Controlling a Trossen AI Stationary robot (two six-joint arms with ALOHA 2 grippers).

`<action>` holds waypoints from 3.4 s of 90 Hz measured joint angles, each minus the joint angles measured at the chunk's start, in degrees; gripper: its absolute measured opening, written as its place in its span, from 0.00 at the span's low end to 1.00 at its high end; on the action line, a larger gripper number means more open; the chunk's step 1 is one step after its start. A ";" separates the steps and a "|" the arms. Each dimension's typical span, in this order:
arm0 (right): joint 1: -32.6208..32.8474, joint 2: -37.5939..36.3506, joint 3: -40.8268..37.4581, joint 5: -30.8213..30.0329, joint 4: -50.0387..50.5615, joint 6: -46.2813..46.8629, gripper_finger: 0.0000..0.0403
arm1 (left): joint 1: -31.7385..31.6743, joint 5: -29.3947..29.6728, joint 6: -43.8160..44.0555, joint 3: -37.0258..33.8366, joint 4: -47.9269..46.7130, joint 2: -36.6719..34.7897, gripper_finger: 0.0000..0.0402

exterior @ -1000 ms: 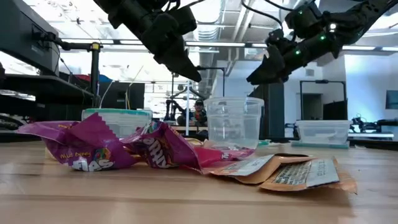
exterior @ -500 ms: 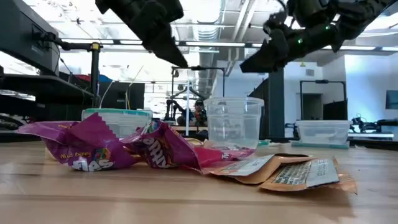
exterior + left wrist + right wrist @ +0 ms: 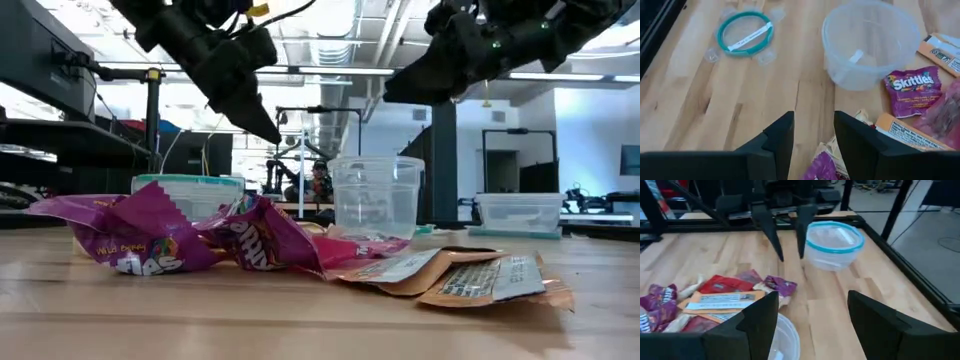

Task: Sort candy
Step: Put the small round transparent bin on top of its lid, then open the big round transparent bin

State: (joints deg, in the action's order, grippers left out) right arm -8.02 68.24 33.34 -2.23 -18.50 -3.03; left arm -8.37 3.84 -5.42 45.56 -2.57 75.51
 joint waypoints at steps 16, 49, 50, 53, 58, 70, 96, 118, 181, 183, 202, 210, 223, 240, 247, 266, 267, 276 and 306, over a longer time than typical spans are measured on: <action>-0.36 0.05 0.00 -0.90 -0.46 0.03 0.55 | -1.90 -0.14 0.56 -3.08 1.34 -6.66 0.32; -0.72 0.05 0.00 -0.84 0.16 0.05 0.55 | -2.66 -6.74 0.93 -1.79 -7.09 -12.74 0.32; -0.76 0.05 0.00 -0.84 0.18 0.05 0.55 | -2.67 -6.69 1.03 -1.79 -7.32 -12.85 0.32; -0.80 0.05 0.00 -0.84 0.25 0.07 0.55 | -2.69 -6.03 1.23 -1.79 -7.74 -13.18 0.32; -0.80 0.05 0.00 -0.84 0.26 0.18 0.55 | -2.95 -3.89 1.21 -1.79 -8.23 -13.74 0.32; -0.15 0.05 0.00 -0.84 1.24 0.13 0.55 | -5.19 0.98 1.75 -1.68 -11.93 -13.85 0.32; -0.25 4.46 0.02 -0.77 0.47 3.47 0.55 | -11.40 1.62 2.20 -1.68 -20.67 -13.68 0.32; 0.62 11.41 0.00 -0.77 -3.63 7.29 0.55 | -14.54 1.64 2.71 -2.40 -22.34 -13.57 0.32; 2.21 23.37 18.09 -0.75 30.24 13.61 0.55 | -15.51 1.60 4.13 -5.49 -20.73 -13.55 0.32; 2.21 24.18 18.90 -0.75 31.32 13.41 0.55 | -15.53 1.60 3.93 -5.49 -20.77 -13.55 0.32; 1.09 28.81 26.20 -0.51 40.62 10.89 0.23 | -15.51 1.55 2.31 -5.49 -20.67 -13.55 0.32; -0.09 29.02 28.57 -0.39 44.02 7.89 0.05 | -15.46 1.55 2.03 -5.49 -20.64 -13.55 0.32; -5.19 25.83 33.75 -0.25 50.99 3.81 0.02 | -15.46 1.55 2.03 -5.49 -20.59 -13.55 0.32; -18.90 22.19 36.54 1.92 54.60 -0.68 0.01 | -15.46 1.51 2.03 -5.49 -20.61 -13.55 0.32; -24.43 23.46 35.80 5.87 54.42 -1.36 0.01 | -15.42 1.45 2.03 -5.49 -20.60 -13.55 0.32; -28.08 29.67 35.71 9.96 53.79 -2.01 0.00 | -15.09 1.44 2.00 -5.49 -20.21 -13.55 0.32; -28.06 29.92 35.71 9.99 53.67 -2.00 0.00 | -15.07 1.44 2.00 -5.49 -20.21 -13.55 0.32; -28.09 31.44 35.76 10.56 53.57 -1.19 0.01 | -15.05 1.44 2.00 -5.49 -20.21 -13.55 0.32; -29.33 28.94 35.82 9.68 52.67 -0.10 0.29 | -15.05 1.46 1.50 -5.49 -19.64 -13.55 0.32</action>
State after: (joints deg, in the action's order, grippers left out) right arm -37.34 97.18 69.17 7.44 34.17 -3.14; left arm -23.42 5.30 -3.92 40.07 -22.21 61.95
